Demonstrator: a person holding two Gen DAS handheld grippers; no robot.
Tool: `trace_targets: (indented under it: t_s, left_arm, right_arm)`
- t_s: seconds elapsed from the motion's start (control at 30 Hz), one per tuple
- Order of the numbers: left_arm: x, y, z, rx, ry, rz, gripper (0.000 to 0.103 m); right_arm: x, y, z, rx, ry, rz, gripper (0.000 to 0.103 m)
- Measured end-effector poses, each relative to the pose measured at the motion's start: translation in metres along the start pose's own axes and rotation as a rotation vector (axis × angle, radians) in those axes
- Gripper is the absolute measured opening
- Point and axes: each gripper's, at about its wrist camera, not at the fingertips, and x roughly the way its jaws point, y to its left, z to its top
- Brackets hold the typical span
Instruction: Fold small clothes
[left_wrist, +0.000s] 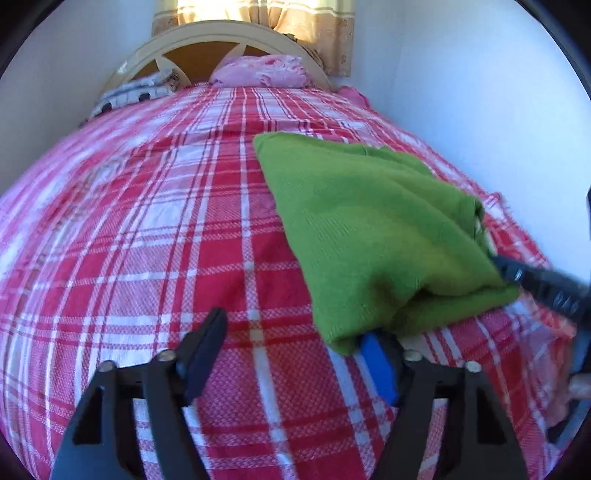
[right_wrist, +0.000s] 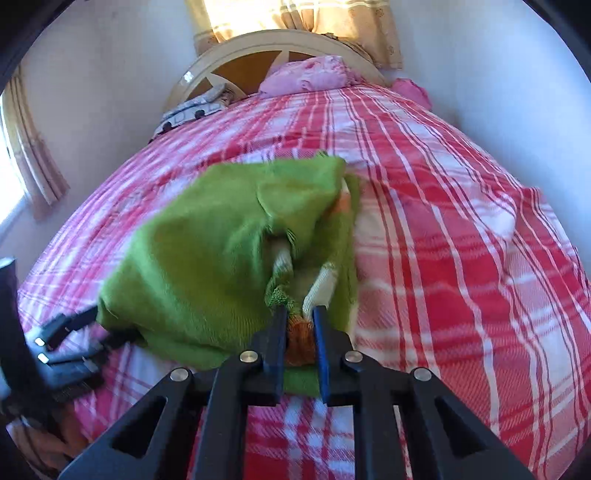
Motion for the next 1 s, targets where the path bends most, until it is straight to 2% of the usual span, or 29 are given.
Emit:
trace_targets:
  t_s: [0.03, 0.07, 0.13, 0.2, 0.33, 0.43, 0.47, 0.53, 0.63, 0.67, 0.83, 0.87, 0.9, 0.93, 1.0]
  left_arm:
    - [0.003, 0.008, 0.000, -0.021, 0.019, -0.040, 0.064]
    - [0.003, 0.010, -0.001, -0.021, 0.021, -0.046, 0.064]
    - [-0.002, 0.009, -0.007, 0.011, 0.014, -0.036, 0.066]
    - [-0.005, 0.006, -0.011, 0.041, 0.012, -0.026, 0.066]
    - [-0.022, 0.024, -0.012, 0.009, 0.038, -0.108, 0.069]
    - [-0.033, 0.045, 0.001, -0.067, 0.011, -0.151, 0.074]
    - [-0.035, 0.049, 0.008, -0.084, -0.008, -0.153, 0.074]
    - [-0.034, 0.052, 0.027, -0.104, -0.042, -0.144, 0.074]
    - [-0.025, 0.045, 0.051, -0.098, -0.076, -0.129, 0.074]
    - [-0.021, 0.042, 0.057, -0.090, -0.081, -0.122, 0.074]
    - [0.003, 0.024, 0.078, -0.121, -0.081, -0.108, 0.074]
    - [0.011, 0.020, 0.080, -0.133, -0.068, -0.103, 0.074]
    - [0.021, 0.016, 0.080, -0.138, -0.040, -0.104, 0.074]
    - [0.027, 0.015, 0.077, -0.138, -0.016, -0.110, 0.074]
    - [0.036, 0.010, 0.071, -0.136, -0.004, -0.121, 0.075]
  right_arm:
    - [0.001, -0.004, -0.006, 0.013, 0.007, 0.003, 0.013]
    - [0.001, -0.008, -0.010, 0.036, 0.012, 0.017, 0.012]
    - [-0.002, -0.017, -0.016, 0.089, 0.019, 0.058, 0.012]
    - [-0.005, -0.018, -0.018, 0.082, 0.026, 0.071, 0.012]
    - [-0.019, -0.017, -0.015, 0.060, 0.030, 0.073, 0.013]
    - [-0.043, -0.016, -0.005, 0.045, -0.064, 0.018, 0.018]
    - [-0.053, -0.015, 0.001, 0.046, -0.119, 0.032, 0.019]
    - [-0.057, -0.013, 0.011, 0.064, -0.159, 0.091, 0.024]
    - [-0.046, 0.002, 0.025, 0.047, -0.148, 0.161, 0.024]
    - [-0.036, 0.010, 0.028, 0.027, -0.134, 0.158, 0.026]
    - [0.002, 0.024, 0.040, 0.005, -0.102, 0.019, 0.049]
    - [0.007, 0.024, 0.040, -0.004, -0.103, 0.001, 0.050]
    - [0.013, 0.023, 0.041, -0.018, -0.093, -0.024, 0.048]
    - [0.018, 0.021, 0.040, -0.017, -0.072, -0.047, 0.021]
    - [0.026, 0.007, 0.036, 0.032, -0.040, -0.030, 0.017]
